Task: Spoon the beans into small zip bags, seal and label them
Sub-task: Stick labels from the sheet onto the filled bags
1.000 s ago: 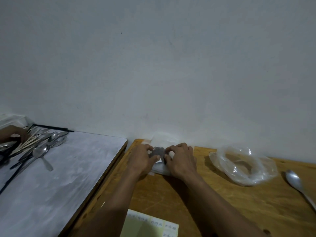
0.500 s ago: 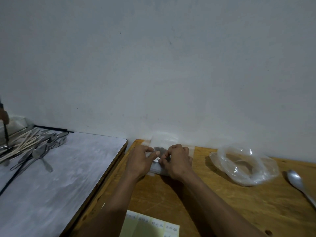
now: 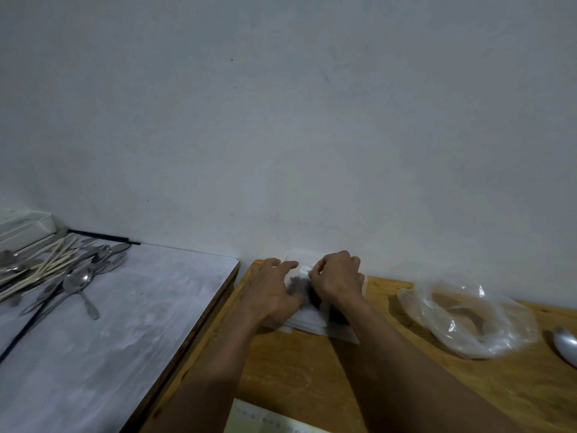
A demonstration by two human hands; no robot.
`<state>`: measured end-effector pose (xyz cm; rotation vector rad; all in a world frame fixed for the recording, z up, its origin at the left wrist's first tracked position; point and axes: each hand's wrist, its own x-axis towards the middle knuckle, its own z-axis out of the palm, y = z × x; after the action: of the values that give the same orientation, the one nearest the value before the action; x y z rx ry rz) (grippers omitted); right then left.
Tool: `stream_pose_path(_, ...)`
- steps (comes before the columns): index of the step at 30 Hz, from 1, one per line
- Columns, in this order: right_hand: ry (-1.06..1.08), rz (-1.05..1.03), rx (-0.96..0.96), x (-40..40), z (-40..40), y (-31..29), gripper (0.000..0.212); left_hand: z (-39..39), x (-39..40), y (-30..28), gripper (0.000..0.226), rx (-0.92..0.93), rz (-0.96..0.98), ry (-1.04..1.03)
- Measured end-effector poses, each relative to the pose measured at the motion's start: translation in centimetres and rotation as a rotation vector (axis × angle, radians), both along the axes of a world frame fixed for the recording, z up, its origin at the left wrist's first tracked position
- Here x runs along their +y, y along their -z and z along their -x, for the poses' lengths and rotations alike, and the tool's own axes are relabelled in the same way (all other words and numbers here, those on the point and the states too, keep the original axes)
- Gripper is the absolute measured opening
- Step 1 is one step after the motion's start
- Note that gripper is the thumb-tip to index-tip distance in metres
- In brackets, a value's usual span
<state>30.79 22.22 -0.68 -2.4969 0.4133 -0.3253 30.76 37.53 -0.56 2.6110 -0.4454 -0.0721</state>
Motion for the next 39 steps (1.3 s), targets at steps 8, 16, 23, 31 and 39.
stream_pose_path(8,-0.167,0.201,-0.083,-0.5,1.1,1.3,0.03,-0.5,-1.3,-0.4,0.083,0.087,-0.254,0.019)
stream_pose_path(16,-0.225,0.122,0.013,-1.1,2.1,1.9,0.037,-0.2,-1.3,0.0,0.07,0.088,-0.282,0.039)
stream_pose_path(23,-0.196,0.159,0.024,-1.1,2.7,2.0,0.039,0.4,-1.1,0.4,0.066,0.075,-0.263,0.041)
stream_pose_path(31,-0.194,0.067,-0.007,-1.4,3.2,1.5,0.038,0.7,-1.0,0.0,0.062,0.061,-0.225,0.028)
stream_pose_path(39,-0.144,-0.023,-0.057,-1.8,6.2,0.0,0.036,2.8,0.2,-0.1,0.057,-0.04,-0.114,-0.044)
